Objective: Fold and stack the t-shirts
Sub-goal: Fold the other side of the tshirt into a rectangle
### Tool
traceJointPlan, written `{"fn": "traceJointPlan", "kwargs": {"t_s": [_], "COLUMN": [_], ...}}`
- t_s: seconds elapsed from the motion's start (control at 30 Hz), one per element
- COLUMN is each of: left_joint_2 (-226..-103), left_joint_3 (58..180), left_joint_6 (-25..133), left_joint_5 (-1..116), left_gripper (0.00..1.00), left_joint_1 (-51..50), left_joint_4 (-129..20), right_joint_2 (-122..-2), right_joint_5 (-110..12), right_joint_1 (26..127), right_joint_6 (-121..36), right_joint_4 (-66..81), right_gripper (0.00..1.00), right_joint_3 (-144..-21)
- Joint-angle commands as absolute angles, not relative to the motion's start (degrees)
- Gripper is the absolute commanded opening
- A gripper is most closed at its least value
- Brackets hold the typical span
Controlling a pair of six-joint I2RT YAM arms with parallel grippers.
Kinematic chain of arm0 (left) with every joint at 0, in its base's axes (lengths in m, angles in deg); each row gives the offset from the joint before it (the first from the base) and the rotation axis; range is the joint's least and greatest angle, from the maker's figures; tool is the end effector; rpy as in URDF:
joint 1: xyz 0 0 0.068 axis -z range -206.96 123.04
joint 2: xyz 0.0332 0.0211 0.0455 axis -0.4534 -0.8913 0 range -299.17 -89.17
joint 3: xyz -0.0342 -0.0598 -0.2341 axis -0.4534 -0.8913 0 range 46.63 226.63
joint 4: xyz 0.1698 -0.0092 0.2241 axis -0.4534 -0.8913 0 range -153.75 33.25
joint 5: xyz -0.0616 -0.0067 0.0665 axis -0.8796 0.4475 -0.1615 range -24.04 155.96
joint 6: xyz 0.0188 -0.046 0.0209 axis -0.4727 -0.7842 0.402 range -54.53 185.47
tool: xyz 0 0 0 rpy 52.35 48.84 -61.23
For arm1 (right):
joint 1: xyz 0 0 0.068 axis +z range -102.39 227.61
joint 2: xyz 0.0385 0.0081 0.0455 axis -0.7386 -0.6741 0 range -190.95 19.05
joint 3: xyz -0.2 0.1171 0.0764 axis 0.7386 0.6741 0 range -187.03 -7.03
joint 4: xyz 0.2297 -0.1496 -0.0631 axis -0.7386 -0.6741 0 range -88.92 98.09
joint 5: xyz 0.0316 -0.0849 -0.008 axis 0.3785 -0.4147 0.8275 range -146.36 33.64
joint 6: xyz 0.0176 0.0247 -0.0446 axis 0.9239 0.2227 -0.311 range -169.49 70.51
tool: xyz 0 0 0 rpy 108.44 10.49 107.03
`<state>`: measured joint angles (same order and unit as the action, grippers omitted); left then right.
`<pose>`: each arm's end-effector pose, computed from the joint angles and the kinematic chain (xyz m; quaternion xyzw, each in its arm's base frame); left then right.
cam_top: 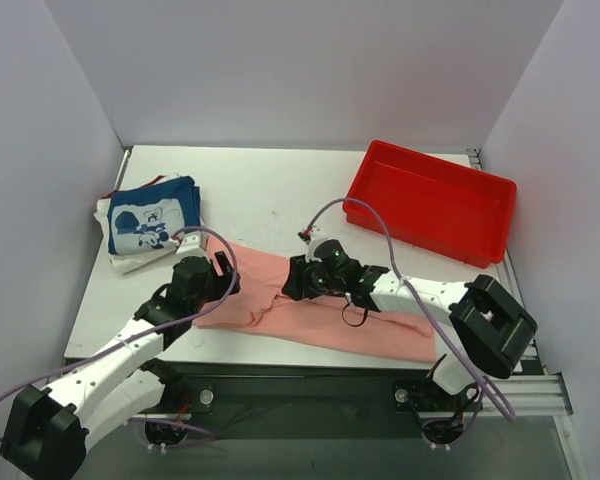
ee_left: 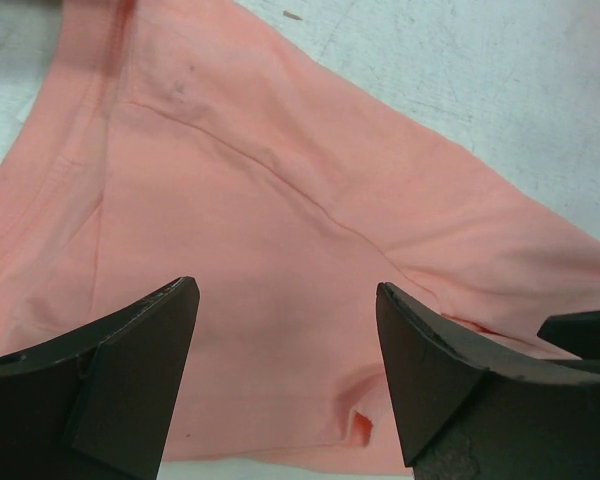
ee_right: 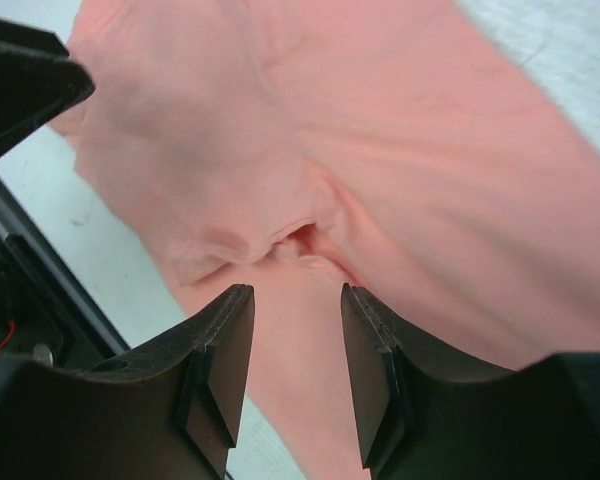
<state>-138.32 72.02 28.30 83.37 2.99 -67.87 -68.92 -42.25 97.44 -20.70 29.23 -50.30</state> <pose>0.1986 -0.1022 0.1765 -0.1251 0.8702 -0.1410 0.4553 0.2143 0.2673 0.1596 -0.2177 0.8040 0.4240 0.3556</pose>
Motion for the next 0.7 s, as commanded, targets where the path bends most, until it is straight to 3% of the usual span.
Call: {"fn": "traceJointPlan", "kwargs": {"t_s": [0.0,0.13,0.4,0.67], "left_joint_2": [-139.36,-139.97,-143.13,-146.65], "left_joint_3": [72.84,68.70,66.14,64.83], "left_joint_6": [27.69,24.25,21.00,19.06], "left_joint_5": [79.24,75.02,79.05,81.87], "left_gripper": [0.82,0.81,0.81,0.81], "left_joint_1": [3.18,4.76,14.33,17.51], "left_joint_4": [-58.79,-52.80,-48.32,-47.17], "right_joint_2": [-65.69,-64.72,-62.17,-57.87], "right_joint_5": [-45.98,-49.32,-51.09,-51.26], "right_joint_1": [96.04,92.80,86.12,84.35], "right_joint_6": [-19.97,-16.37,-13.81,-13.46], "right_joint_4": [27.43,25.93,26.01,26.01], "right_gripper": [0.41,0.41,0.42,0.42], "right_joint_3": [-50.10,-48.87,-42.37,-39.11]}}
